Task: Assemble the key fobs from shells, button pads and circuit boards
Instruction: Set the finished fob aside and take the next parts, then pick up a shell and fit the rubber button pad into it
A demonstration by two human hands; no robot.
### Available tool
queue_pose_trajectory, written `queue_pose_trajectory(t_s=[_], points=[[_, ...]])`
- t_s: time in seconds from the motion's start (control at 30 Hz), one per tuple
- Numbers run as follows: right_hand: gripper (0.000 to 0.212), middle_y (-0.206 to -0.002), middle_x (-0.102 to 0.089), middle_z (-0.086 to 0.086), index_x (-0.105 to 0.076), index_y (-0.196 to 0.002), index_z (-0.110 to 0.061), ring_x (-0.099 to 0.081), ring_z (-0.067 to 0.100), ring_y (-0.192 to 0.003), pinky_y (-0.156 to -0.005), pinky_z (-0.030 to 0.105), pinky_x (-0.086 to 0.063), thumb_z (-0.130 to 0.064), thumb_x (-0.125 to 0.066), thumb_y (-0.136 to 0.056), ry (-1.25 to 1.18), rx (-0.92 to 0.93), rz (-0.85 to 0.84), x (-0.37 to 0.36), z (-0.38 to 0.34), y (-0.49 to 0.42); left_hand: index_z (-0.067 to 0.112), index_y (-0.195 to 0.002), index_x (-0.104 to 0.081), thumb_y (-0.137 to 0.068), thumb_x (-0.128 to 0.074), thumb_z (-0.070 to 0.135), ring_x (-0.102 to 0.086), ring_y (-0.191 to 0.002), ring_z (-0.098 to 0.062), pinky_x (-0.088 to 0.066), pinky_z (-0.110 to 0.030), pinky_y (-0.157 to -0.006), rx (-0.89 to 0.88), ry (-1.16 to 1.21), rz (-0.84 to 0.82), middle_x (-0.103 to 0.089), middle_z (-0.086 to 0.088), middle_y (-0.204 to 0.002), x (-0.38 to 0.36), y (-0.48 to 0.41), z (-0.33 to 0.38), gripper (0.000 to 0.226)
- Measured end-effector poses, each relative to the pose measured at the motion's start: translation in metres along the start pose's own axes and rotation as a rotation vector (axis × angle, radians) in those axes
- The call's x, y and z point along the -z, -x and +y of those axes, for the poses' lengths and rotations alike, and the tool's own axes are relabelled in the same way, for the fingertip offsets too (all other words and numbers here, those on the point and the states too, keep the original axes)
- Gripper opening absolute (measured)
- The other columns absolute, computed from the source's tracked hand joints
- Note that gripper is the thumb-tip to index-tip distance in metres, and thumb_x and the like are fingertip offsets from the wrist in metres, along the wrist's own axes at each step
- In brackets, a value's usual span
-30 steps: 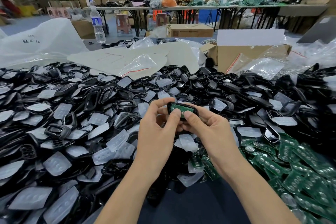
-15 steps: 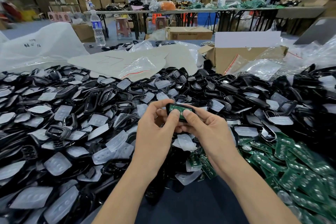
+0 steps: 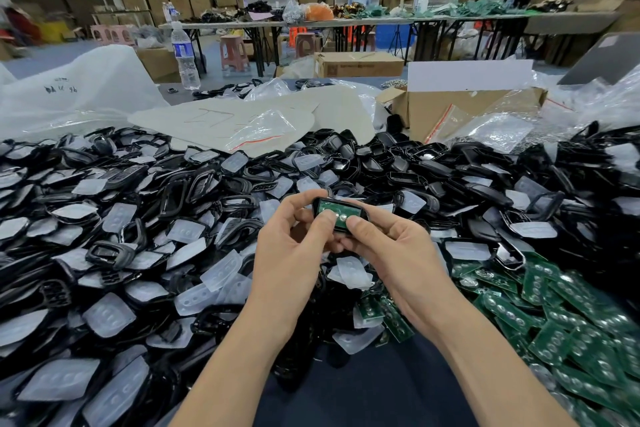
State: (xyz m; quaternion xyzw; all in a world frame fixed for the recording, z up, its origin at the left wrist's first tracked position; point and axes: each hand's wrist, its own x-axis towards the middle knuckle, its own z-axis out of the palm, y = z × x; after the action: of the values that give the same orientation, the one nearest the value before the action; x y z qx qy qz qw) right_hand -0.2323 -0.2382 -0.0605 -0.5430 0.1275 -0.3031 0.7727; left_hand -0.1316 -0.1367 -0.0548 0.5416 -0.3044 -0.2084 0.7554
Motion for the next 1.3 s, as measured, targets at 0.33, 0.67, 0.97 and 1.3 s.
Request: queue_pose_trajectory(t_s=[0.33, 0.67, 0.97, 1.3], points=[[0.029, -0.107, -0.075, 0.024, -0.075, -0.112, -0.003, -0.074, 0.030, -0.100, -0.082, 0.026, -0.060, -0.006, -0.047, -0.103, -0.141, -0.100, 0.062, -0.003, -0.010, 0.002, 0.025, -0.106, -0.075, -0.097, -0.063, 0.006, -0.064, -0.064, -0.015, -0.056, -0.025, -0.068, 0.043, 0.079, 0.033, -0.062, -0.001, -0.075, 0.002, -0.001, 0.001, 0.024], [0.033, -0.107, -0.077, 0.014, -0.078, -0.105, -0.012, -0.074, 0.024, -0.098, -0.076, 0.026, -0.060, -0.024, -0.048, -0.105, -0.058, -0.047, 0.125, -0.003, -0.013, 0.001, 0.024, -0.098, -0.075, -0.086, -0.068, 0.013, -0.061, -0.062, -0.013, -0.055, -0.025, -0.064, 0.110, 0.073, -0.010, -0.062, 0.001, -0.072, -0.001, 0.001, 0.008, 0.018], [0.028, -0.095, -0.078, 0.010, -0.073, -0.106, -0.011, -0.071, 0.018, -0.071, -0.061, 0.027, -0.059, -0.021, -0.047, -0.106, -0.105, 0.095, 0.382, 0.017, -0.027, -0.003, 0.029, -0.101, -0.066, -0.092, -0.063, 0.019, -0.054, -0.061, -0.005, -0.047, -0.016, -0.062, 0.204, -0.477, -0.869, -0.063, 0.014, -0.076, -0.019, 0.042, 0.025, 0.014], [0.028, -0.089, -0.077, 0.007, -0.075, -0.104, -0.014, -0.068, 0.016, -0.068, -0.058, 0.026, -0.057, -0.021, -0.048, -0.106, -0.060, 0.107, 0.408, 0.021, -0.024, -0.005, 0.040, -0.106, -0.059, -0.087, -0.058, 0.049, -0.048, -0.077, 0.017, -0.035, -0.006, -0.062, -0.163, -1.075, -0.855, -0.053, 0.034, -0.088, -0.024, 0.049, 0.017, 0.021]])
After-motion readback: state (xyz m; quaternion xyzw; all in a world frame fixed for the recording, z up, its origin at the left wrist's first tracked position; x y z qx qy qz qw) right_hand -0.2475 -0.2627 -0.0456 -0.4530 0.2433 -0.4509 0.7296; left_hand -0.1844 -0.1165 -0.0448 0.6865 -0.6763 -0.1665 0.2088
